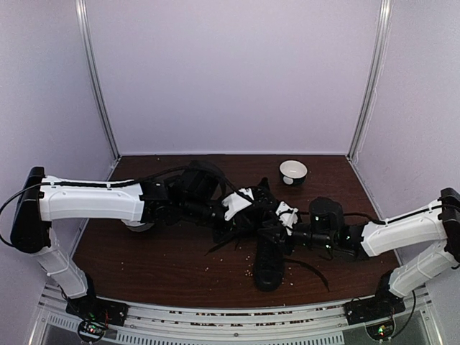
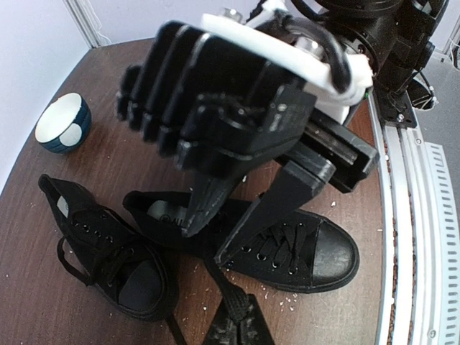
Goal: Tie the shoes
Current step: Pass from the left arm to the right, then pass from the right arm to the left
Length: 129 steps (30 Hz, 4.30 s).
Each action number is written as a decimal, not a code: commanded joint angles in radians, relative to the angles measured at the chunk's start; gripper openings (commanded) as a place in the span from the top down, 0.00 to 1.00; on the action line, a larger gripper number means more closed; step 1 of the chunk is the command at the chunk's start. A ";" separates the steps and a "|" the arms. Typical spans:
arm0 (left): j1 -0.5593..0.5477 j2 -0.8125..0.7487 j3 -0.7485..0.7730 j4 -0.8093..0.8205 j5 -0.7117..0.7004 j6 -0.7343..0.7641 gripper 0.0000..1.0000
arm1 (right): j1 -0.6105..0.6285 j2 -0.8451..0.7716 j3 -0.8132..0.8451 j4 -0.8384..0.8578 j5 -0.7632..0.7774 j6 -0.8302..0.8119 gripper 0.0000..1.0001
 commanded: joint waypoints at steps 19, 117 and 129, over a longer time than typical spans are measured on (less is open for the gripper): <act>-0.003 -0.034 -0.018 0.062 0.013 -0.002 1.00 | -0.026 0.010 -0.022 0.058 -0.012 0.011 1.00; -0.198 0.428 -0.212 1.146 -0.629 -0.269 0.88 | -0.051 -0.140 -0.002 -0.152 0.014 0.455 1.00; -0.188 0.436 -0.205 1.128 -0.616 -0.290 0.85 | -0.055 -0.166 0.003 -0.186 0.019 0.448 1.00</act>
